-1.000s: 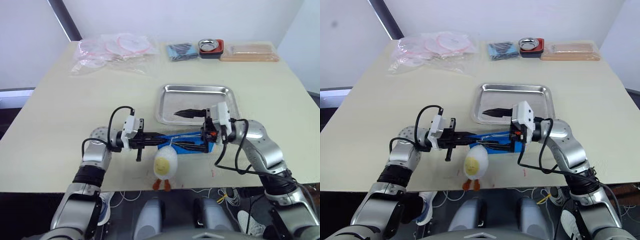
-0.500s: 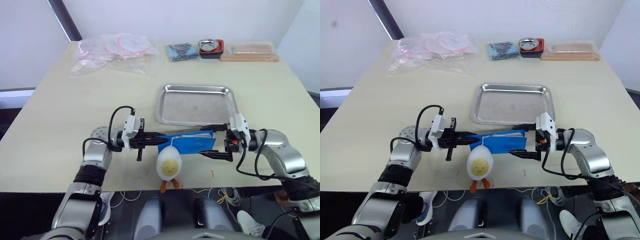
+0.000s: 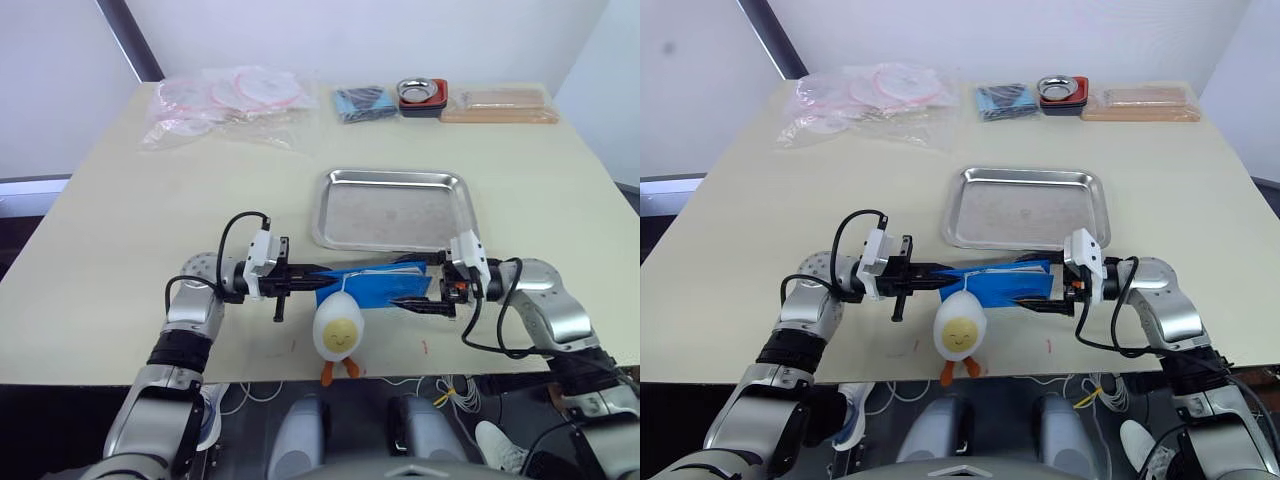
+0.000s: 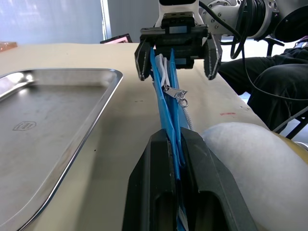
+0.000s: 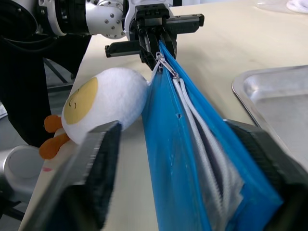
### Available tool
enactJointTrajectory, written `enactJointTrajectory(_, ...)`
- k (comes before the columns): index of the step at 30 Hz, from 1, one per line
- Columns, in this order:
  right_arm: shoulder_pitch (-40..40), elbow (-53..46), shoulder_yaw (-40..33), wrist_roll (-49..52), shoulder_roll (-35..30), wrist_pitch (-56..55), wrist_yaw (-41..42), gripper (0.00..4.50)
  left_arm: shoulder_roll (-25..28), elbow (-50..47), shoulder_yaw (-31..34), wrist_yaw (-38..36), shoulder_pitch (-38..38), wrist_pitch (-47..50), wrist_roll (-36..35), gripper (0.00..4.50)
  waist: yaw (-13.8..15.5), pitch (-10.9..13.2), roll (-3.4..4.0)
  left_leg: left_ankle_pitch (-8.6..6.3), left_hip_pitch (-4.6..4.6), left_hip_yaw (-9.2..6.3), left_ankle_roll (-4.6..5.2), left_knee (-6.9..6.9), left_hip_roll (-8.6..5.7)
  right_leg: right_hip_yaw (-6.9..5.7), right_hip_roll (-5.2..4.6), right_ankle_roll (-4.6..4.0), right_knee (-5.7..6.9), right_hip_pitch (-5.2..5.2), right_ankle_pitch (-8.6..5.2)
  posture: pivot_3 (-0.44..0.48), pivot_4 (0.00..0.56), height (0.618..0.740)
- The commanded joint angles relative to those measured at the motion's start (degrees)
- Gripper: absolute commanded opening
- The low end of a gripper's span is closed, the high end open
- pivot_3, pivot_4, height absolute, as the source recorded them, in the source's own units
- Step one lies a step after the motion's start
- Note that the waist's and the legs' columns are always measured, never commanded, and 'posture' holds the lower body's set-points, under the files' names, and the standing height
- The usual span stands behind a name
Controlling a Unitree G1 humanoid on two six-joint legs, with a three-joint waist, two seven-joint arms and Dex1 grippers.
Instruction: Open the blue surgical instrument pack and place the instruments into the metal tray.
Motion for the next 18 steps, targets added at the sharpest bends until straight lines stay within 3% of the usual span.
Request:
enactJointTrajectory(1,-0.4,-1.2,-0.8,0.3,-0.6,-1.0,0.8,1.67,0.2,1.1,-2.2,-0.8,1.6,0.6,3.0,0.0,0.0,0.0,0.0,0.0,0.0,0.0,0.0,0.0,0.0,0.0,0.0,0.0,0.0,0.0,0.0,0.0,0.15,0.74)
enactJointTrajectory(4,-0.7,-0.9,-0.9,0.3,-0.1,-1.2,0.4,0.26,0.2,0.8,-2.5,-0.9,1.9,0.7,3.1,0.0,0.0,0.0,0.0,0.0,0.01,-0.01,0.0,0.0,0.0,0.0,0.0,-0.01,0.0,0.0,0.0,0.0,0.15,0.74)
enactJointTrajectory(5,-0.7,-0.9,-0.9,0.2,0.0,-1.2,0.3,0.08,0.1,0.8,-2.5,-0.9,1.9,0.7,3.2,0.0,0.0,0.0,0.0,0.0,0.0,0.0,0.0,0.0,0.0,0.0,0.0,-0.01,0.0,0.0,-0.01,0.0,0.15,0.74)
enactJointTrajectory(18,-0.9,0.4,-0.3,-1.1,-0.3,-1.6,0.2,0.08,0.9,-1.9,-2.3,-0.6,2.5,4.5,2.2,0.0,-0.1,0.0,0.0,0.0,0.01,0.0,0.0,0.0,0.0,0.01,0.0,0.0,0.0,0.0,0.0,0.0,0.15,0.74)
